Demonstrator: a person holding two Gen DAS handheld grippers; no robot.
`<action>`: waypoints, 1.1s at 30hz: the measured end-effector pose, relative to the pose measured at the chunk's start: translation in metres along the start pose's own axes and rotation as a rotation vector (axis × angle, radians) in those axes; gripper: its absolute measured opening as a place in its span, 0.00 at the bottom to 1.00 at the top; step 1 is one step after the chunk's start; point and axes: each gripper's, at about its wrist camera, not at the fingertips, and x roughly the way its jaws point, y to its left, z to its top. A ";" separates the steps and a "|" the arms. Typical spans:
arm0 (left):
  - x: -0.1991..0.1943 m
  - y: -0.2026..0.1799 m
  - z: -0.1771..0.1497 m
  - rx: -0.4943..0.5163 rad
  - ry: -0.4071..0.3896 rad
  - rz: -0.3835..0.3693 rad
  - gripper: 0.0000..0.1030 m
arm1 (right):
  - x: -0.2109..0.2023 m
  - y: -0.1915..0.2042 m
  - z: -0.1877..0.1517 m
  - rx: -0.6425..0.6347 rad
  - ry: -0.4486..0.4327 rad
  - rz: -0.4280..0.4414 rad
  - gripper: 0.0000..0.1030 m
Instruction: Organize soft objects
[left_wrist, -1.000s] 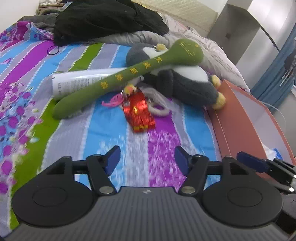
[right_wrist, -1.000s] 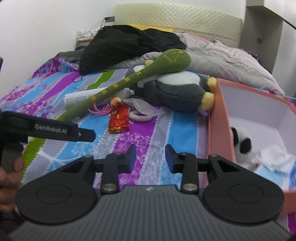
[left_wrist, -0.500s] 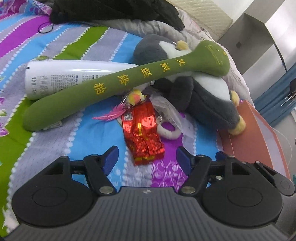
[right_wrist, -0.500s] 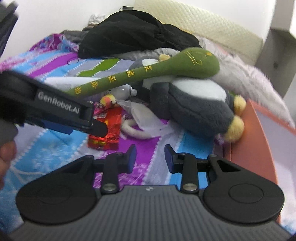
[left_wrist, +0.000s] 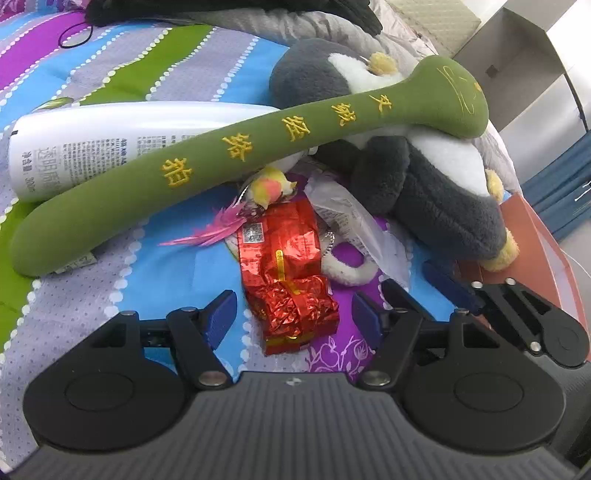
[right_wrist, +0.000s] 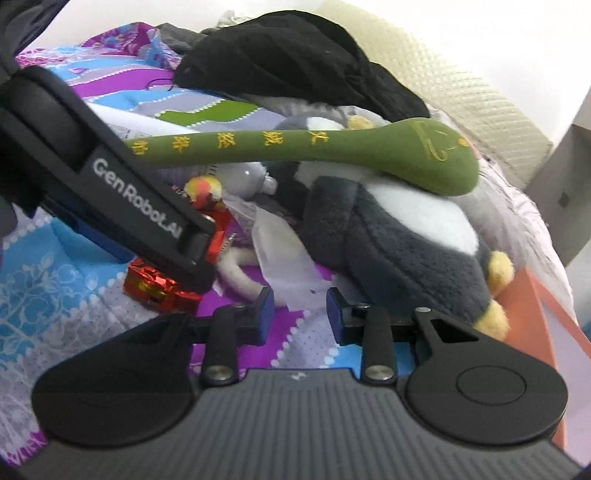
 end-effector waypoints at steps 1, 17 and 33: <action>0.000 0.000 0.000 -0.002 -0.001 -0.002 0.71 | 0.002 0.001 -0.001 -0.011 -0.001 0.009 0.28; -0.005 -0.001 -0.011 0.038 -0.028 0.024 0.43 | -0.009 -0.013 0.000 0.072 -0.005 0.009 0.03; -0.047 0.007 -0.053 0.019 -0.004 -0.003 0.02 | -0.089 0.006 -0.013 0.052 -0.002 -0.057 0.03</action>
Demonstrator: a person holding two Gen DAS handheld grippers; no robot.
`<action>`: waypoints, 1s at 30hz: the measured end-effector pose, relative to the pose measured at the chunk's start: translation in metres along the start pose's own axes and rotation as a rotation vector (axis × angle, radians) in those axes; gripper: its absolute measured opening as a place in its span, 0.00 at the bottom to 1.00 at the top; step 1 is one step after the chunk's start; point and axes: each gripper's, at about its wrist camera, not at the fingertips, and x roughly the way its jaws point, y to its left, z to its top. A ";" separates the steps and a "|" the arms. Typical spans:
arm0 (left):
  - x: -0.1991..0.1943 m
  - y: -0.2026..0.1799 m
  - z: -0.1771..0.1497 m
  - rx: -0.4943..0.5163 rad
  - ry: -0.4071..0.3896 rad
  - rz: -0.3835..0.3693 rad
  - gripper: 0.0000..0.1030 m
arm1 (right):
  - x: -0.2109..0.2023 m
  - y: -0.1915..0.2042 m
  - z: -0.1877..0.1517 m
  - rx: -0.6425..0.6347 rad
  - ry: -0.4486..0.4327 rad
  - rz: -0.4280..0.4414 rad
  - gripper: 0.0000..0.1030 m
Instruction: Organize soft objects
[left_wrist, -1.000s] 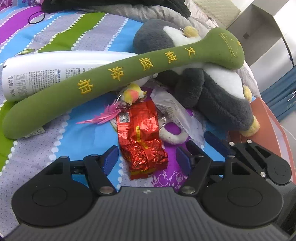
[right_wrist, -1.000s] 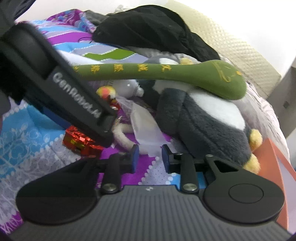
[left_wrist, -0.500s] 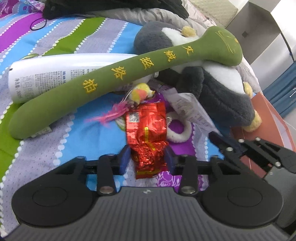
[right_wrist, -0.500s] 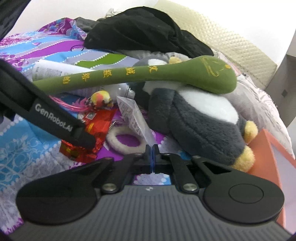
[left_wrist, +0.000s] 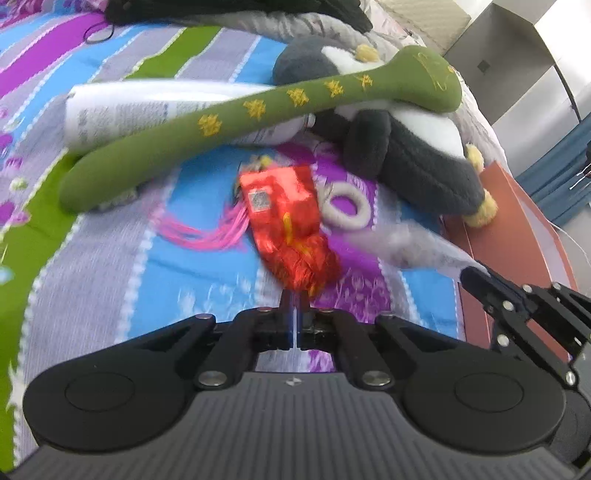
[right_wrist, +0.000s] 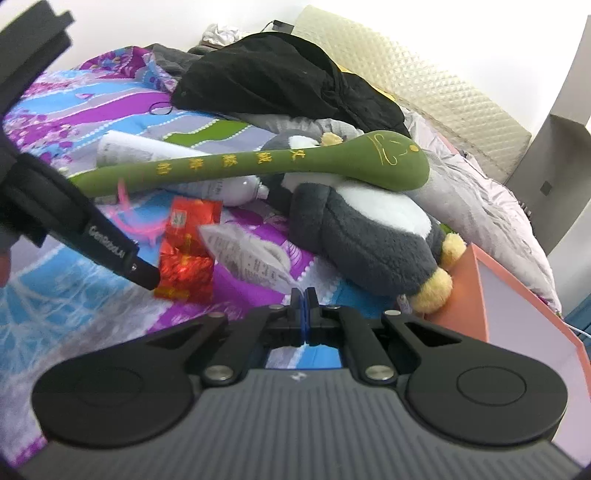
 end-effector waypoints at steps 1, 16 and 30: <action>-0.003 0.001 -0.004 0.000 0.003 0.001 0.02 | -0.006 0.003 -0.003 -0.015 0.005 -0.009 0.03; -0.020 0.004 -0.010 -0.001 -0.032 -0.015 0.03 | -0.052 0.019 -0.050 0.101 0.149 0.147 0.22; 0.004 -0.012 0.014 -0.020 -0.017 0.009 0.61 | -0.025 0.008 -0.045 0.202 0.051 0.342 0.76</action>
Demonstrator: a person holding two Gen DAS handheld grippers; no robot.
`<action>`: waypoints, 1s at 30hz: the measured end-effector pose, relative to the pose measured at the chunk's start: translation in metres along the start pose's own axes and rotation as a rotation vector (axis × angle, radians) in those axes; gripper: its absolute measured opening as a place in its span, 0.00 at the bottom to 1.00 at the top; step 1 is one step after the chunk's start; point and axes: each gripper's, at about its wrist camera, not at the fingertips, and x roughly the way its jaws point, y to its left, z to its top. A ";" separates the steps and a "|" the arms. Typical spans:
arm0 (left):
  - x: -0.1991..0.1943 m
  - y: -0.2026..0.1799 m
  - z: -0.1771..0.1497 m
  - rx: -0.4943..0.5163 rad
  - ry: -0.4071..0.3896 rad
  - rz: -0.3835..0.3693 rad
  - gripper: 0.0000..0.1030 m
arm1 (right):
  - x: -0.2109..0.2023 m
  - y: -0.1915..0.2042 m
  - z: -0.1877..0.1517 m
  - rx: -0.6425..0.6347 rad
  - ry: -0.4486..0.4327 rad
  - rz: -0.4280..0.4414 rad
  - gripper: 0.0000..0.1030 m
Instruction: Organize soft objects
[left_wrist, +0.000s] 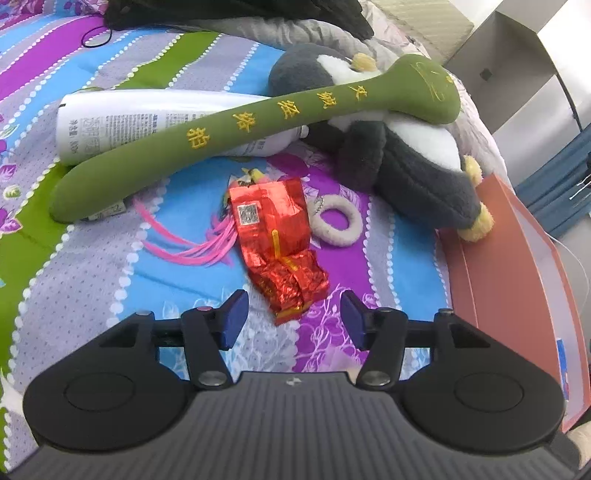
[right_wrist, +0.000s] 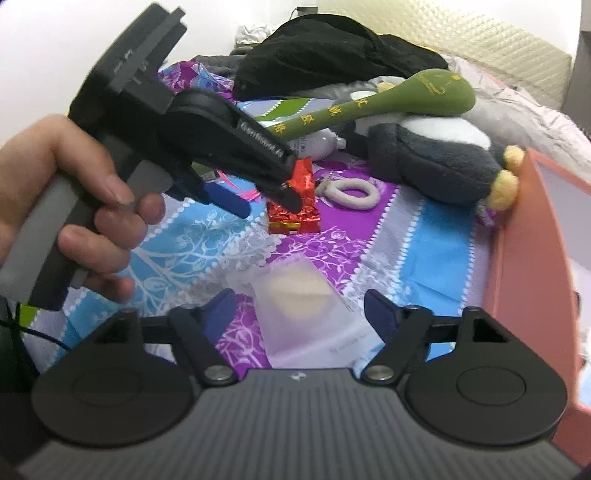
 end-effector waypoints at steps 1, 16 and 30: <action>0.003 0.000 0.002 -0.012 0.007 0.004 0.63 | 0.006 0.001 0.000 -0.017 0.006 0.003 0.76; 0.035 -0.010 0.026 -0.147 0.066 0.114 0.71 | 0.040 -0.010 -0.011 -0.011 0.025 0.049 0.49; 0.047 -0.036 0.023 -0.012 0.067 0.237 0.65 | 0.013 -0.007 -0.020 -0.039 0.008 -0.132 0.47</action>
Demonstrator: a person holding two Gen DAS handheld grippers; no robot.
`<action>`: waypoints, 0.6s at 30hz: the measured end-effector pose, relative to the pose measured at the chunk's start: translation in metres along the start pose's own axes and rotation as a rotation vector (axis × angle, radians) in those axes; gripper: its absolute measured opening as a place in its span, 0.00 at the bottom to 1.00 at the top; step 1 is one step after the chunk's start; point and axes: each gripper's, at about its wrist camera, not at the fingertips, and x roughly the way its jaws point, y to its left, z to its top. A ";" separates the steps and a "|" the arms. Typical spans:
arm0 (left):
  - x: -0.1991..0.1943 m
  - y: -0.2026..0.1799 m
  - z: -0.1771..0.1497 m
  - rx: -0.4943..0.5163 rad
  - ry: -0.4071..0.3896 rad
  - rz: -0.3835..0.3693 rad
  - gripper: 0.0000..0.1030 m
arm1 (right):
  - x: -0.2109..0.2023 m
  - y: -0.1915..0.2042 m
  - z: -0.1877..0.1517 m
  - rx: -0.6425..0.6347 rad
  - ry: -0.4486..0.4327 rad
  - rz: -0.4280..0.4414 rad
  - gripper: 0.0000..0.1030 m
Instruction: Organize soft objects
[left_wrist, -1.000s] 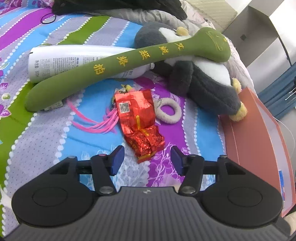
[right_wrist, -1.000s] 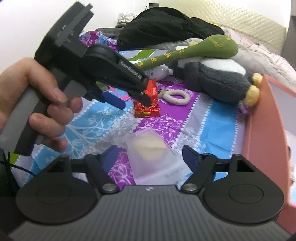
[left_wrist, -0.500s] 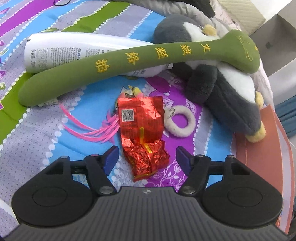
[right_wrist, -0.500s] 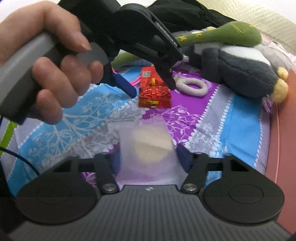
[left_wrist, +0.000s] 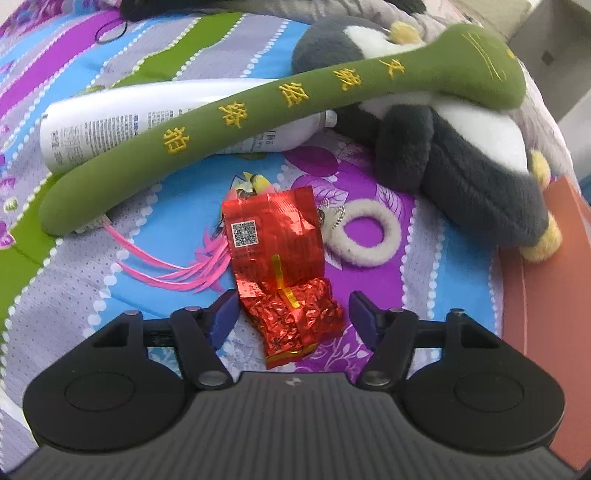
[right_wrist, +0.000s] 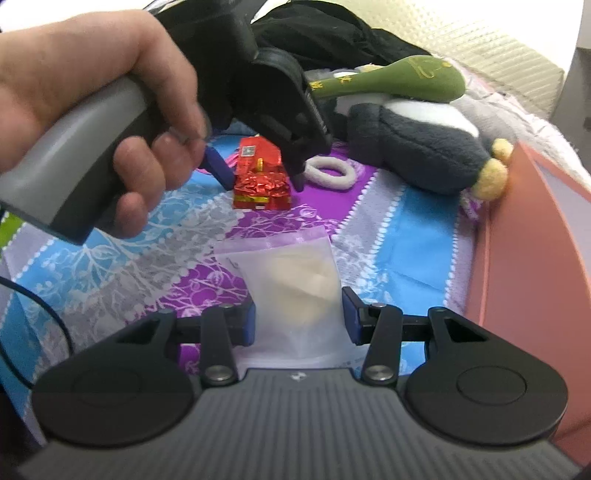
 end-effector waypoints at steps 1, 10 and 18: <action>-0.001 0.000 -0.001 0.009 -0.002 -0.003 0.65 | 0.000 0.000 0.000 0.005 0.001 -0.004 0.47; -0.025 0.013 -0.021 0.057 0.039 -0.074 0.64 | -0.013 -0.002 -0.002 0.058 0.028 -0.069 0.47; -0.060 0.031 -0.075 0.212 0.081 -0.106 0.64 | -0.032 0.006 -0.012 0.117 0.097 -0.094 0.47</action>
